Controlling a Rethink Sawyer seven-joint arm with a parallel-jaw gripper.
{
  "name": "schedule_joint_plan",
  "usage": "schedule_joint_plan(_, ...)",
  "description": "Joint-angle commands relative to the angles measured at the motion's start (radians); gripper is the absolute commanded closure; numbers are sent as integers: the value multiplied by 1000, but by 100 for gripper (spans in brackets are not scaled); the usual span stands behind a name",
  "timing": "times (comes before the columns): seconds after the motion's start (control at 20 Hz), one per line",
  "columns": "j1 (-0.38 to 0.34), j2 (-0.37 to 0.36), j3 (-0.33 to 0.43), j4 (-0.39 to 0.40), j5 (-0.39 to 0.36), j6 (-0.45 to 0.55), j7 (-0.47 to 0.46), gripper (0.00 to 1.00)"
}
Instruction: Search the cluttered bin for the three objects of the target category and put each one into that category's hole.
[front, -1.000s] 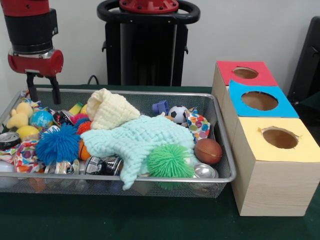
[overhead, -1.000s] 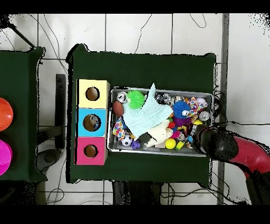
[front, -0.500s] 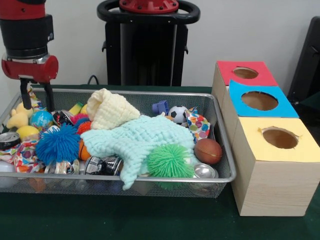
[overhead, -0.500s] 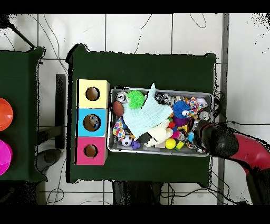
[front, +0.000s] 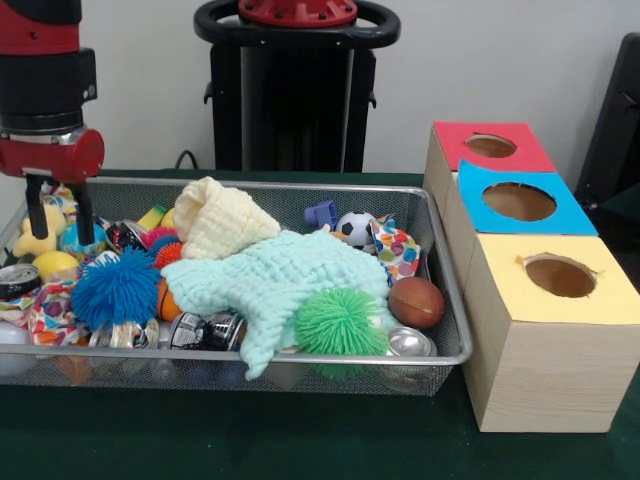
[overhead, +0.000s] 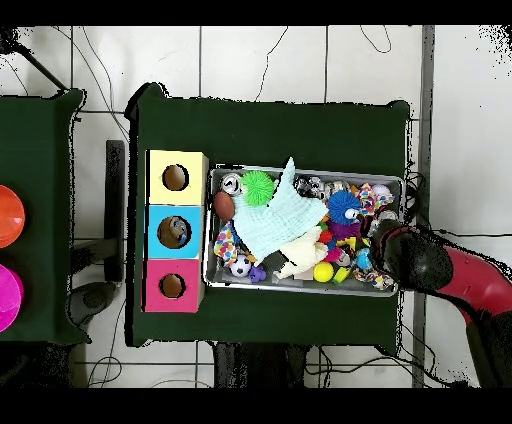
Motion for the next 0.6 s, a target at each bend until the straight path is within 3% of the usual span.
schedule_joint_plan(0.05,36,45,50,-66,-7,-31,12,0)
schedule_joint_plan(0.35,128,41,7,-91,18,-14,91,0)
schedule_joint_plan(0.6,170,52,15,-118,47,16,91,0)
